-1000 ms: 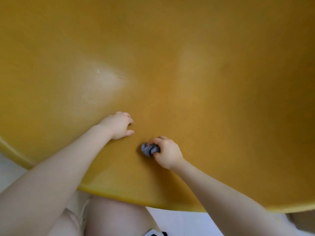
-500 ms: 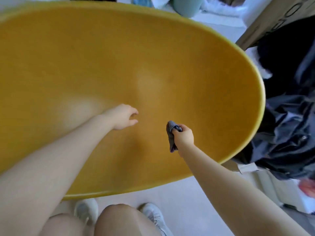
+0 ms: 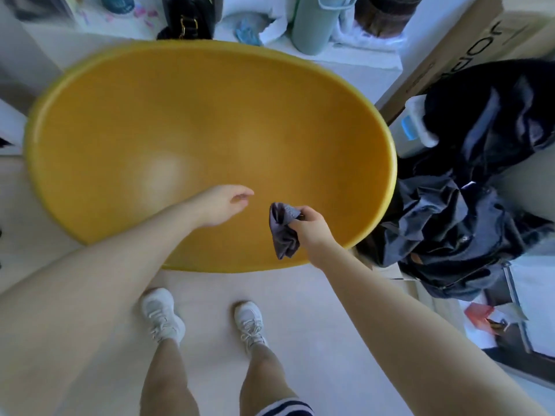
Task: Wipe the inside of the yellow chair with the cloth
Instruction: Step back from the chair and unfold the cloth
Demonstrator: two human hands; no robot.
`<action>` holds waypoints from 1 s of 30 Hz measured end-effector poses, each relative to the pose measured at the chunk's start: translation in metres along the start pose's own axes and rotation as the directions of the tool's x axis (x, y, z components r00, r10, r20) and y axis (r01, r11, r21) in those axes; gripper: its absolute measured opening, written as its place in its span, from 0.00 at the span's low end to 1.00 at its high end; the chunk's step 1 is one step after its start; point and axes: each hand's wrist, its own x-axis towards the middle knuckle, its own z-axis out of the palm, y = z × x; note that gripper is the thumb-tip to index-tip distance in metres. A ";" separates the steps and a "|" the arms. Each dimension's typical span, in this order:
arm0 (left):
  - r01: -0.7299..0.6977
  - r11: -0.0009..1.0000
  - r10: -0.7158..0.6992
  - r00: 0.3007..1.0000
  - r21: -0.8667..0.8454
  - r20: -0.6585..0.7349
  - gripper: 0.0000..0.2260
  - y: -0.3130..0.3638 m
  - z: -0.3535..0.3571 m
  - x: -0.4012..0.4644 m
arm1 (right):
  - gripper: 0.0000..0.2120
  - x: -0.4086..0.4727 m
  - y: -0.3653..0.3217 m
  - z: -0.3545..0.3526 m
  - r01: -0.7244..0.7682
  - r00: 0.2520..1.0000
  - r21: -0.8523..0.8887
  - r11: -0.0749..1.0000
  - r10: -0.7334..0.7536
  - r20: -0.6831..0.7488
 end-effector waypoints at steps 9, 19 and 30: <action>0.047 0.978 -0.091 0.973 -0.204 -0.213 0.06 0.035 0.021 -0.099 | 0.04 -0.066 -0.038 0.007 0.308 0.918 -0.211 0.928 -0.232 0.321; 0.097 0.941 -0.225 0.895 -0.325 -0.385 0.06 -0.030 0.023 -0.261 | 0.07 -0.154 -0.046 0.106 0.517 0.721 -0.299 0.802 -0.220 0.657; 0.132 0.729 -0.599 0.597 -0.672 -0.533 0.14 -0.149 0.139 -0.588 | 0.10 -0.393 0.055 0.321 0.824 0.359 -0.256 0.506 -0.115 0.926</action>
